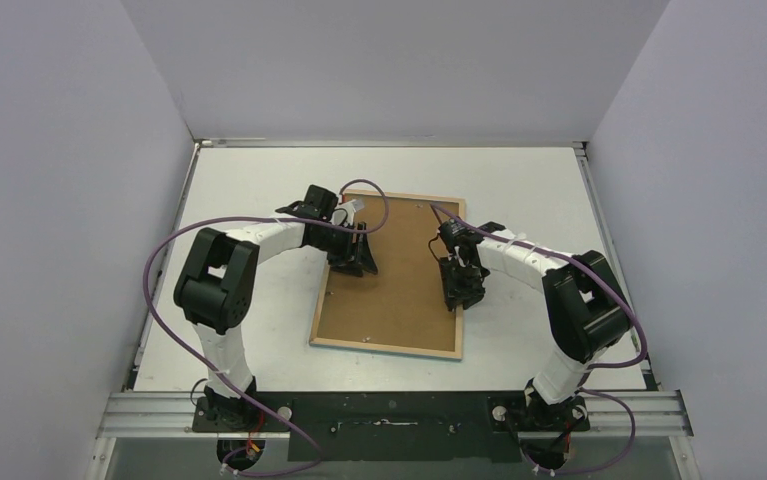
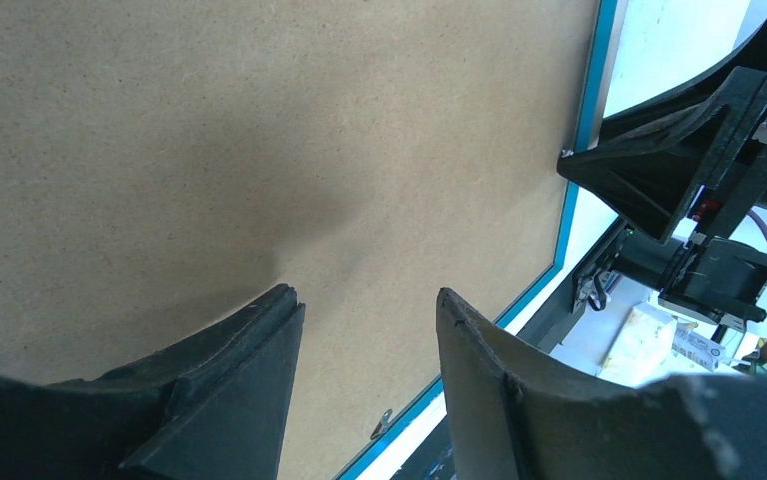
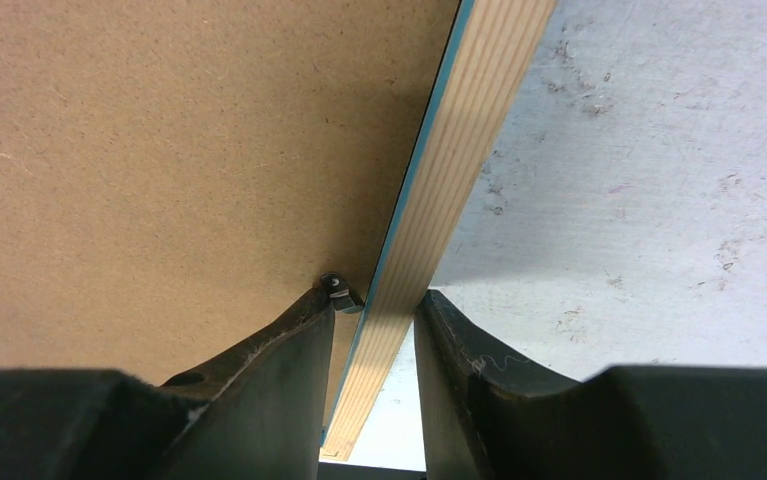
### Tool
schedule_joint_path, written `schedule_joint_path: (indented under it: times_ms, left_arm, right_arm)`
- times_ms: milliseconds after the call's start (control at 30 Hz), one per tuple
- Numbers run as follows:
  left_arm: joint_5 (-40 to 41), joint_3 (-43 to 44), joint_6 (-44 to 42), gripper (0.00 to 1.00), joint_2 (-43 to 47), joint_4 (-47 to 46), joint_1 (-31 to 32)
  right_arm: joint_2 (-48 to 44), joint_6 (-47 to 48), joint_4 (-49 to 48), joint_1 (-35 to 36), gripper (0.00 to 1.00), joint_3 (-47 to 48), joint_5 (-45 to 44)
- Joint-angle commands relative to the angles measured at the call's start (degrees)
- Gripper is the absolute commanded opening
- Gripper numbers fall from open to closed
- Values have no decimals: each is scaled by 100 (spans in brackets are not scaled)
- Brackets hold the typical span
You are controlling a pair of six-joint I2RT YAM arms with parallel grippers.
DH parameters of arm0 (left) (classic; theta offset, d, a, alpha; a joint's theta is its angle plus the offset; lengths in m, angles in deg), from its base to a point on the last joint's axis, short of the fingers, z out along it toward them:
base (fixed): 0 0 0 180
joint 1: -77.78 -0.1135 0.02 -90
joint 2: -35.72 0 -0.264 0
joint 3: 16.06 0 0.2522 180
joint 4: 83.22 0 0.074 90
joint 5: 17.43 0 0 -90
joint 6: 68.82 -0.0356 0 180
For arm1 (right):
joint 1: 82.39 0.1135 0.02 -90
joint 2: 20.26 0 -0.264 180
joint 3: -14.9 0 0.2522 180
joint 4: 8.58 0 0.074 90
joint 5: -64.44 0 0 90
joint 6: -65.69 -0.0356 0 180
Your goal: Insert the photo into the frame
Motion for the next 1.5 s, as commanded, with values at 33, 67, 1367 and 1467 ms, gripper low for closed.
schedule_joint_path:
  times_ms: [33, 67, 1367, 1467]
  left_arm:
    - [124, 107, -214, 49, -40, 138, 35]
    - [129, 110, -216, 49, -45, 147, 35]
    - [-745, 58, -385, 42, -492, -924, 905]
    - [-470, 93, -516, 42, -568, -638, 905]
  right_arm:
    - [96, 112, -335, 56, 29, -144, 90]
    - [106, 113, -347, 60, 28, -143, 90]
    - [36, 80, -536, -61, 42, -273, 246]
    - [37, 120, -526, -62, 42, -271, 257]
